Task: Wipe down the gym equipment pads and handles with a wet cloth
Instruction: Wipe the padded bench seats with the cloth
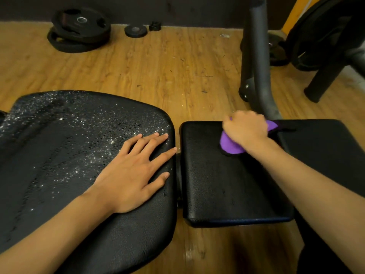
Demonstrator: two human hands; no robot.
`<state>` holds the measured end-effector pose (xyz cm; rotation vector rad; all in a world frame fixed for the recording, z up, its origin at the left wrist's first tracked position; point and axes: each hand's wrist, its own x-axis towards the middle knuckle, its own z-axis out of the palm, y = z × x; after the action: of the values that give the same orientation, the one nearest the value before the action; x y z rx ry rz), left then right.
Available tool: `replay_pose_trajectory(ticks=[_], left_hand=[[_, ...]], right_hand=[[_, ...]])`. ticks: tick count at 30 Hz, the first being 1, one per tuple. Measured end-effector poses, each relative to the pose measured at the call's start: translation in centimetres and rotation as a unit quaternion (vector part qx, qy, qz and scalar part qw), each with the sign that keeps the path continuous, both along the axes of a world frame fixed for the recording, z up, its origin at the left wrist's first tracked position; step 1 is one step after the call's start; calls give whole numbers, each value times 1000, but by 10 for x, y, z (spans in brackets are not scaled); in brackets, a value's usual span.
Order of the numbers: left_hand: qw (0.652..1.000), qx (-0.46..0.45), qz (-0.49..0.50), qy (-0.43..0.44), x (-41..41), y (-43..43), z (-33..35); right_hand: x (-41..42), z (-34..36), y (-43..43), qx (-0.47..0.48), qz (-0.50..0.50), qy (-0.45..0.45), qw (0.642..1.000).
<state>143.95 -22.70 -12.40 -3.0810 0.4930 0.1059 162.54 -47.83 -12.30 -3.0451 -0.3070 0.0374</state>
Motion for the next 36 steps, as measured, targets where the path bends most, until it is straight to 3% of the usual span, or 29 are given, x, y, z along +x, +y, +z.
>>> replay_pose_trajectory(ticks=[4,8,10,13,15,18,23,26,29,32,36], left_hand=[[1000,-3,0,3,0,0,0],[1000,-5,-1,5,-1,0,1],[1000,-8,-3,0,0,-1,2],[1000,-12,-1,1,0,-3,2],[1000,-9,2,-8,1,-2,1],[1000,-7,-2,-9,1,-2,1],[1000,-12,1,-9,0,-2,1],[1000,-11,0,-8,-1,-2,1],[1000,-13,2,-6,0,-3,1],[1000,-10,3,-10,2,-3,1],[1000,-8,7,-8,2,-5,2]], right_hand=[[-25,1,94,80,116,48,989],[-33,3,78,106,209,12,972],[-18,-3,29,83,172,1,982],[-4,-3,-44,72,36,-13,997],[-3,1,-40,60,-6,-28,998],[-11,5,31,-1,43,7,999],[-13,4,96,47,168,68,982],[-5,0,42,63,139,44,987],[3,-2,-24,54,21,8,998],[10,2,-13,28,-46,28,998],[-2,-2,77,34,85,67,993]])
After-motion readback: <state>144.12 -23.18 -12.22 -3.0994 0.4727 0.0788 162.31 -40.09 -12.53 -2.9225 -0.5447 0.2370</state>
